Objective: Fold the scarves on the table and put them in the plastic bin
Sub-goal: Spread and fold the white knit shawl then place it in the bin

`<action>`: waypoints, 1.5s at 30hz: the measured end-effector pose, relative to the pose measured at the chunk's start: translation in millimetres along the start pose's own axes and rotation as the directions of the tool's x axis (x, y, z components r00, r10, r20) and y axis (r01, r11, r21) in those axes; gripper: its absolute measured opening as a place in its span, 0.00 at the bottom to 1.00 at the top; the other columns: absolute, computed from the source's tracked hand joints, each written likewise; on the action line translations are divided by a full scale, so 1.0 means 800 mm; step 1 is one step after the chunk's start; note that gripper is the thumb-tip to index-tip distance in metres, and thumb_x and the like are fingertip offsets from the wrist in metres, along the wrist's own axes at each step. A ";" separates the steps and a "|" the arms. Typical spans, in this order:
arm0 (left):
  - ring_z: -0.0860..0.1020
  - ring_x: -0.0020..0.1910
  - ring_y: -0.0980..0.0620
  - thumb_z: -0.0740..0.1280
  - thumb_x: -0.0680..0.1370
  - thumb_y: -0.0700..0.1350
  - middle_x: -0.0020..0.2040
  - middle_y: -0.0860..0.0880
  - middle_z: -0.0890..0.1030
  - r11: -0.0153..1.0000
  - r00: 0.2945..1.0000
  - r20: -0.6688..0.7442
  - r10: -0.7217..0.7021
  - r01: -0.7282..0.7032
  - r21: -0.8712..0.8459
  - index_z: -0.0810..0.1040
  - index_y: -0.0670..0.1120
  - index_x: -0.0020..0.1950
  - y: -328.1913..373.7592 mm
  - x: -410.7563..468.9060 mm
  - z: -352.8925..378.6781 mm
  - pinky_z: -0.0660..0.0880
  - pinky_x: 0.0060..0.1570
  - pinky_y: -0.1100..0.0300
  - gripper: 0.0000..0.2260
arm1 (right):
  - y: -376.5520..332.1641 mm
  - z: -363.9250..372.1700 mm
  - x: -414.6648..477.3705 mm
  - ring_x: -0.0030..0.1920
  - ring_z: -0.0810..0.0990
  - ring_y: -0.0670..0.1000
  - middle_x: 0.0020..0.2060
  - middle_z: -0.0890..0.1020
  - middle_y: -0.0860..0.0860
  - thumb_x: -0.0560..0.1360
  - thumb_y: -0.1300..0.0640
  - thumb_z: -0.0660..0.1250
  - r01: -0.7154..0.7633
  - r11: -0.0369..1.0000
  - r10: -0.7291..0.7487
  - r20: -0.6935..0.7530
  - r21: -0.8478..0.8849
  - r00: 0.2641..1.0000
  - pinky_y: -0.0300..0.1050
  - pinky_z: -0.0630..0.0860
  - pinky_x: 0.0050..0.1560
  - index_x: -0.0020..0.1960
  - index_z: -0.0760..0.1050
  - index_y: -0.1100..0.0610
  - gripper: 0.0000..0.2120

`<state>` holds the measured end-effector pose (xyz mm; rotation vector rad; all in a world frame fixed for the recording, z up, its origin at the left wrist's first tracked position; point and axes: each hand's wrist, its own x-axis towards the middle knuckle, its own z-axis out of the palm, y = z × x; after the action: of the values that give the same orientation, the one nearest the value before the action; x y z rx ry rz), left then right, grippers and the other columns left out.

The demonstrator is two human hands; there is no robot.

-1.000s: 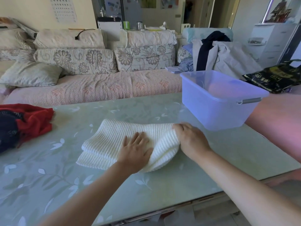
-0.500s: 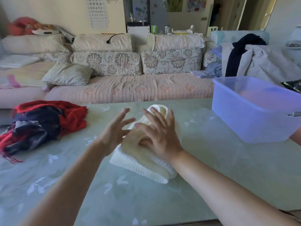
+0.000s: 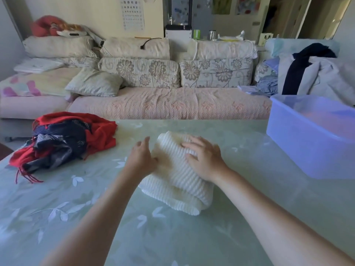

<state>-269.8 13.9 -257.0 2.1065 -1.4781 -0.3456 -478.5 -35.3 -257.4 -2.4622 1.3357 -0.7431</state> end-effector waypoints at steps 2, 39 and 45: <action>0.65 0.70 0.47 0.61 0.71 0.35 0.73 0.50 0.67 0.951 0.935 -0.198 0.293 -0.265 0.158 0.62 0.52 0.77 0.033 -0.011 -0.008 0.64 0.67 0.51 0.34 | 0.003 0.013 -0.002 0.80 0.48 0.49 0.80 0.55 0.44 0.82 0.47 0.53 -0.063 0.992 0.084 0.206 -0.108 0.975 0.67 0.48 0.75 0.76 0.63 0.38 0.22; 0.60 0.73 0.47 0.60 0.81 0.53 0.76 0.52 0.63 0.919 0.940 0.244 0.239 -0.300 0.256 0.69 0.59 0.73 0.031 -0.028 -0.010 0.55 0.71 0.52 0.19 | -0.009 -0.002 -0.072 0.37 0.77 0.54 0.39 0.77 0.50 0.61 0.32 0.69 0.650 0.665 -0.664 0.107 -0.369 0.740 0.46 0.70 0.40 0.59 0.78 0.49 0.33; 0.58 0.75 0.47 0.54 0.83 0.54 0.78 0.54 0.60 0.933 0.947 0.178 0.266 -0.299 0.198 0.62 0.58 0.77 0.016 -0.062 0.018 0.55 0.72 0.47 0.20 | -0.006 -0.005 -0.046 0.46 0.78 0.56 0.42 0.81 0.49 0.76 0.52 0.67 0.349 0.937 -0.347 -0.178 -0.021 0.921 0.52 0.76 0.51 0.49 0.83 0.51 0.07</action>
<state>-304.9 52.4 -266.1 2.0277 -1.9618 -0.2397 -493.5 -1.7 -263.5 -2.7126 0.9458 -1.0720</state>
